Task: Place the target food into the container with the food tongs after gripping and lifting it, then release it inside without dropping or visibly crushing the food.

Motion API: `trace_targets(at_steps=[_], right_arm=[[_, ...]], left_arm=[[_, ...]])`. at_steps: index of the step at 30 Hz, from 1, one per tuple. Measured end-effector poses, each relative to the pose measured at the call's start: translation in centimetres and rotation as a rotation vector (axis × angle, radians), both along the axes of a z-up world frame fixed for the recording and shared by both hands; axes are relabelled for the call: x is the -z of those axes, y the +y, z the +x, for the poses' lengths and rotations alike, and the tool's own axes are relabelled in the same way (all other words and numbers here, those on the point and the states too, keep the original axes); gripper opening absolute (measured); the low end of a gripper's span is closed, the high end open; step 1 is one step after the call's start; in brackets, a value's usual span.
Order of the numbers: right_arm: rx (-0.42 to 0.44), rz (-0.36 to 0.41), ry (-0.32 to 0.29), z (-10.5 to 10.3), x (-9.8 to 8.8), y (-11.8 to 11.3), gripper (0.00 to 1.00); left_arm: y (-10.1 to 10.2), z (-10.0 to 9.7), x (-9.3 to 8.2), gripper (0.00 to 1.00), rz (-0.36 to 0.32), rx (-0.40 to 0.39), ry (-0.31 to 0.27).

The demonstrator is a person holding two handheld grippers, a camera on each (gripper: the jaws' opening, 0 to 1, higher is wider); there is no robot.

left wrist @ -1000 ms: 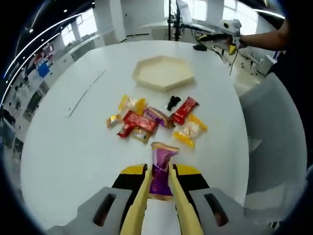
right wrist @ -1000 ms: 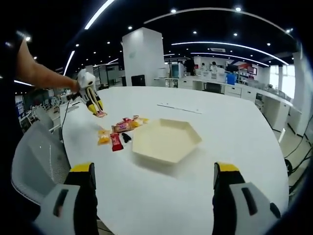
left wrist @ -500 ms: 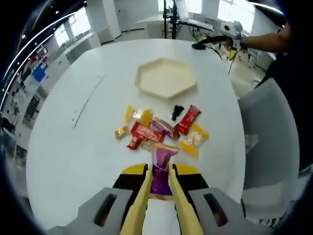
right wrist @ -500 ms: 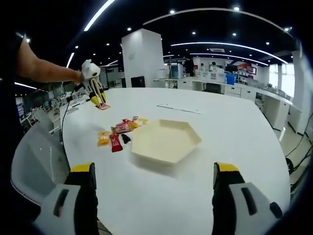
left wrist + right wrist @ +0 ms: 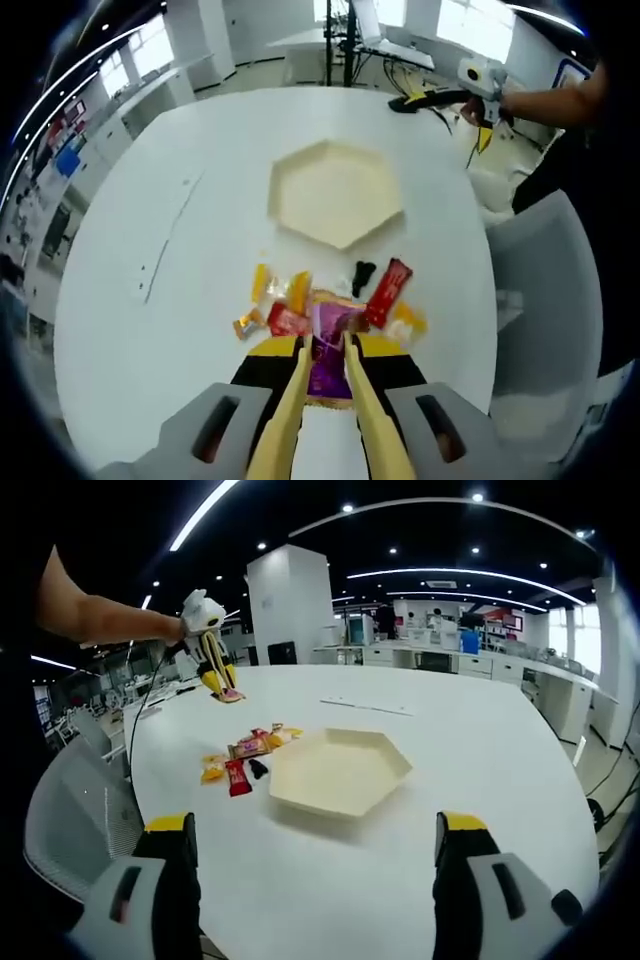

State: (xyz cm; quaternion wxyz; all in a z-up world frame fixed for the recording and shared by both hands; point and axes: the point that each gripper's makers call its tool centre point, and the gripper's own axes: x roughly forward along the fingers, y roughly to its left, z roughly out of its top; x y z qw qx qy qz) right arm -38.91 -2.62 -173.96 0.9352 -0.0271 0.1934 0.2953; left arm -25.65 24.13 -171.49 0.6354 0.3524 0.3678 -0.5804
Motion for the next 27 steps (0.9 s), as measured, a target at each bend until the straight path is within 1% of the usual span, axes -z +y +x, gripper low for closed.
trace_targets(at_steps=[4, 6, 12, 18, 19, 22, 23, 24, 27], right_arm=[[0.008, 0.009, -0.006, -0.1, -0.2, -0.4, 0.98], [0.01, 0.012, -0.007, -0.2, -0.2, -0.6, 0.98], [0.021, 0.015, -0.012, -0.3, -0.3, -1.6, 0.98], [0.032, 0.018, -0.012, -0.5, -0.1, -1.9, 0.98], [0.034, 0.019, -0.013, -0.5, 0.0, -1.9, 0.98], [0.038, 0.023, -0.012, -0.8, 0.0, -2.0, 0.98], [0.038, 0.023, -0.012, -0.8, 0.0, -2.0, 0.98], [0.037, 0.022, -0.01, -1.0, 0.1, -2.0, 0.98], [0.037, 0.019, -0.007, -1.4, 0.0, -2.2, 0.98]], left_arm=[[-1.7, 0.3, 0.1, 0.15, 0.012, 0.002, 0.006], [-2.5, 0.5, 0.2, 0.15, 0.014, -0.004, 0.018], [-4.9, 1.3, 0.4, 0.15, 0.031, -0.004, 0.02], [-7.8, 1.6, 0.8, 0.15, 0.052, 0.003, 0.034], [-8.0, 1.6, 0.8, 0.15, 0.051, 0.004, 0.037], [-9.9, 2.1, 1.3, 0.15, 0.056, 0.011, 0.048], [-10.2, 2.1, 1.3, 0.15, 0.056, 0.012, 0.047], [-11.3, 2.2, 1.3, 0.15, 0.056, 0.015, 0.049], [-13.0, 2.6, 1.4, 0.15, 0.062, 0.015, 0.057]])
